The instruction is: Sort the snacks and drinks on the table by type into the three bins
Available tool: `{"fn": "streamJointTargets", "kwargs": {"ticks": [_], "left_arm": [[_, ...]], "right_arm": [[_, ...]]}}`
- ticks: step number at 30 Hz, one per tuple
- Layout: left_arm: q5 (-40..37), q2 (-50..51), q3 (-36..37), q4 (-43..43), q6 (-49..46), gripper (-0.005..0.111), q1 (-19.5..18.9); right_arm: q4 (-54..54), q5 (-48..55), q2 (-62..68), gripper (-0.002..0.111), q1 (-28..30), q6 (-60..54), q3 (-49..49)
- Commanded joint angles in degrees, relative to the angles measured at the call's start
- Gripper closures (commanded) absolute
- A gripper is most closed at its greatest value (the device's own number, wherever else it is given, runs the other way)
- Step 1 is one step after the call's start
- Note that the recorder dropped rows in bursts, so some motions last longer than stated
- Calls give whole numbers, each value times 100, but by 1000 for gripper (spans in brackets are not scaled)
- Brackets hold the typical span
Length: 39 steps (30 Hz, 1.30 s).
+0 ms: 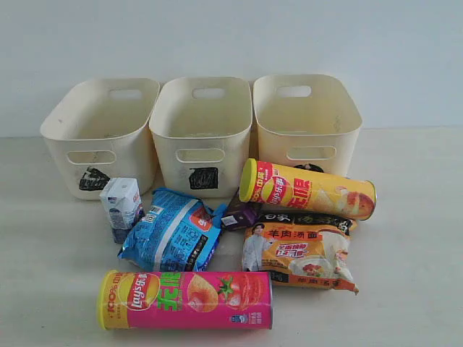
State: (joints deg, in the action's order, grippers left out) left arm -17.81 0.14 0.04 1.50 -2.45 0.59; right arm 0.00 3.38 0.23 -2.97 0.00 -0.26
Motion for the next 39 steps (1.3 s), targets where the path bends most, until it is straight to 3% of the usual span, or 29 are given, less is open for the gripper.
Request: {"fn": "streamJointTargets", "kwargs": {"ticks": [1, 7, 17, 23, 39], "left_arm": [[-2, -14, -4, 63, -14, 102, -11], [-2, -14, -4, 63, -14, 102, -11], [-2, -14, -4, 63, -14, 102, -11], [-2, -14, -4, 63, -14, 102, -11], [-2, -14, -4, 63, -14, 102, -11]], "right_arm": [[735, -1191, -23, 109, 16, 995, 26], [589, -1836, -23, 109, -30, 1514, -220], [-508, -1278, 1999, 109, -39, 1449, -2389], [-1387, 321, 3409, 109, -43, 1267, -3612], [-648, 3140, 6216, 109, -507, -1415, -5546]]}}
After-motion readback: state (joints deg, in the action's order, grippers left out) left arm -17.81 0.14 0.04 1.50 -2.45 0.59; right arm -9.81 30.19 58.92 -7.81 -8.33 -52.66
